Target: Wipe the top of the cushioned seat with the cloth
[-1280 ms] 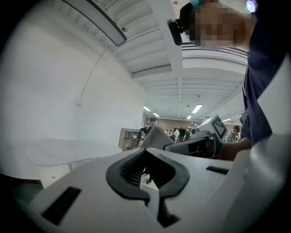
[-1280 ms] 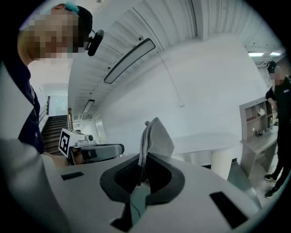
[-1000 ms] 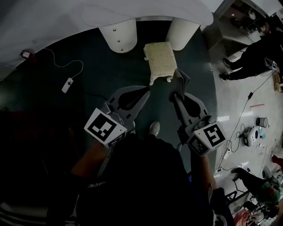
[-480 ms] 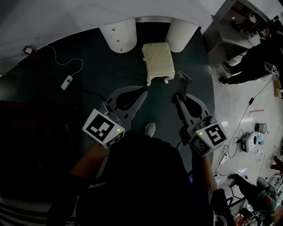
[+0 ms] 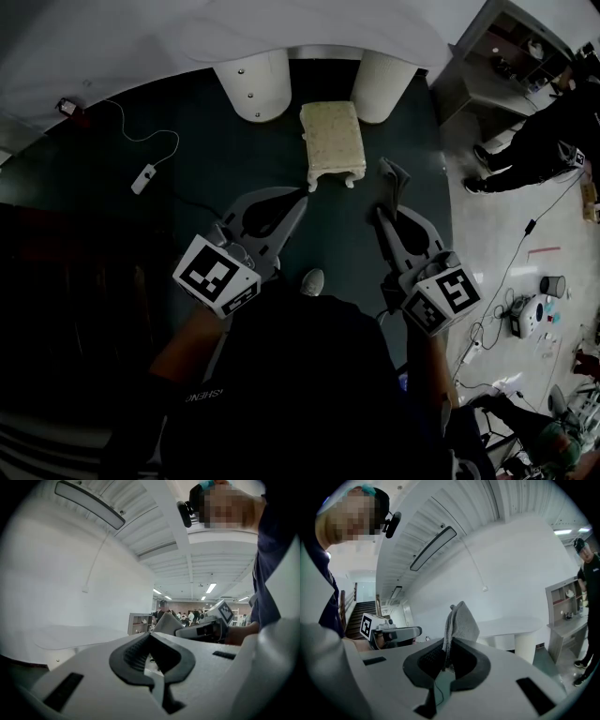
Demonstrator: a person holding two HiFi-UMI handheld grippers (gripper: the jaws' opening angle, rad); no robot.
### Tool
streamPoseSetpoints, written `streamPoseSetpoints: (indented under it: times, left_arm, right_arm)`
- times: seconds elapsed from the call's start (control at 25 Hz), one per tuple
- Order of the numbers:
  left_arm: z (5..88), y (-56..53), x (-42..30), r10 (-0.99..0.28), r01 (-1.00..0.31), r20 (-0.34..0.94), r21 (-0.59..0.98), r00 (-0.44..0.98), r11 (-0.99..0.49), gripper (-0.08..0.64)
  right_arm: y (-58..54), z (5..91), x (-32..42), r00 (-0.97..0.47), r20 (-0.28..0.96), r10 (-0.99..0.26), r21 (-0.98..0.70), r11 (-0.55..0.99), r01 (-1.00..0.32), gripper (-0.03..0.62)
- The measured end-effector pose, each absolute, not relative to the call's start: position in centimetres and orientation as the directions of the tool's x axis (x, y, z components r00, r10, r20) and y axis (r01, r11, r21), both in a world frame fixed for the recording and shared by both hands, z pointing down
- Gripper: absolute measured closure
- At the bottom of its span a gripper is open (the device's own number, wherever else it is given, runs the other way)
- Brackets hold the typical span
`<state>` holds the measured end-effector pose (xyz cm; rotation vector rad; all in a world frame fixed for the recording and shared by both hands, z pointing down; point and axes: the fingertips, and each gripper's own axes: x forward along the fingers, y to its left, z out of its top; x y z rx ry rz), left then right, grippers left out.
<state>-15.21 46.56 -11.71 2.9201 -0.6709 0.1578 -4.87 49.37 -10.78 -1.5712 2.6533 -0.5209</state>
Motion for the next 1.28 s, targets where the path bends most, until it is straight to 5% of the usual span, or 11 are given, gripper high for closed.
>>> streamPoseSetpoints:
  times: [1.28]
  left_arm:
    - [-6.7, 25.1, -13.9, -0.404, -0.434, 0.174, 0.197, 0.898, -0.879, 0.552]
  right_arm:
    - [28.8, -6.1, -4.0, -0.496, 0.247, -0.832, -0.323, 0.412, -0.852, 0.56]
